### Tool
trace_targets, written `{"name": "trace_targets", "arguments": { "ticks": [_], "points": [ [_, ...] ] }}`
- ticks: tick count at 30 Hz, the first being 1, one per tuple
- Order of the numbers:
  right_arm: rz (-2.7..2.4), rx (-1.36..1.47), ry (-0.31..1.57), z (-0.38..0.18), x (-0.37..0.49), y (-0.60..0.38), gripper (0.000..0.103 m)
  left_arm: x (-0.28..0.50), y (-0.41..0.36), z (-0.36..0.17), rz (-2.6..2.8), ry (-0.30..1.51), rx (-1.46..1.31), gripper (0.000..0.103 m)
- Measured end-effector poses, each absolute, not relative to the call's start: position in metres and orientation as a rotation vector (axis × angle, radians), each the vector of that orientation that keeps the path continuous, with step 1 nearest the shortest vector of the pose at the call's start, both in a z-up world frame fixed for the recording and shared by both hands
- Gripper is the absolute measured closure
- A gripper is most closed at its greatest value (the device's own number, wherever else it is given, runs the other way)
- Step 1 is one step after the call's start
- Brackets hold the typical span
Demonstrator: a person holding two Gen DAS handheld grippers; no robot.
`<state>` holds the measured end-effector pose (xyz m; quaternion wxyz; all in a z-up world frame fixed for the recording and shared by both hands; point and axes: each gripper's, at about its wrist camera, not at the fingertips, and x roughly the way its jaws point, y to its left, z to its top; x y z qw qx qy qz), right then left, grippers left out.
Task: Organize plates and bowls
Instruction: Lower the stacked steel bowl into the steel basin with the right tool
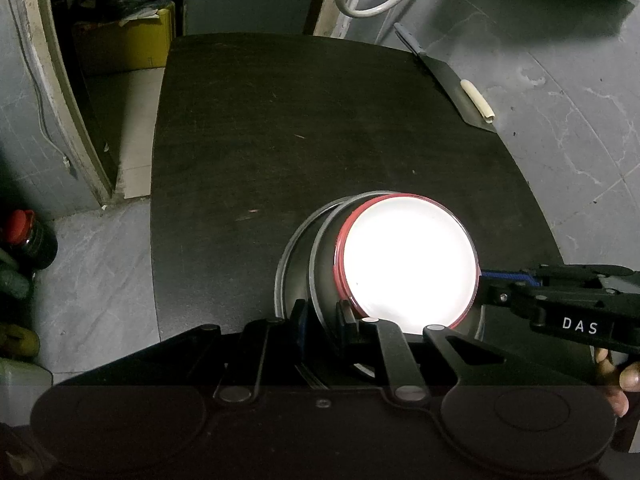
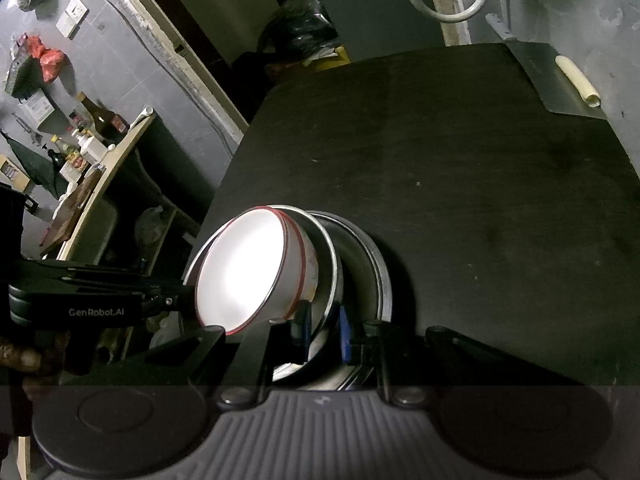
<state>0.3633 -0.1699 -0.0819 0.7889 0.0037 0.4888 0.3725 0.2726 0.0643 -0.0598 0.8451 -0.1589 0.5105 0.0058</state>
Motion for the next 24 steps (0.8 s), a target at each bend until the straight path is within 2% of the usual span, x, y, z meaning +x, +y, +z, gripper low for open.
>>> {"name": "trace_targets", "arguments": {
  "ticks": [10,15,24],
  "points": [
    [0.784,0.011,1.048,-0.0827,0.3612,-0.1698,0.085,0.2704,0.0633,-0.0593,0.022,1.076,-0.329,0.087],
    [0.777,-0.001,1.039,-0.0796,0.3584,-0.1675,0.084,0.2683,0.0651,-0.0583,0.037,1.068,-0.338,0.079],
    [0.775,0.007,1.029,-0.0777,0.3567,-0.1710,0.083,0.2661,0.0623,-0.0534,0.055,1.063,-0.318,0.074]
  ]
}}
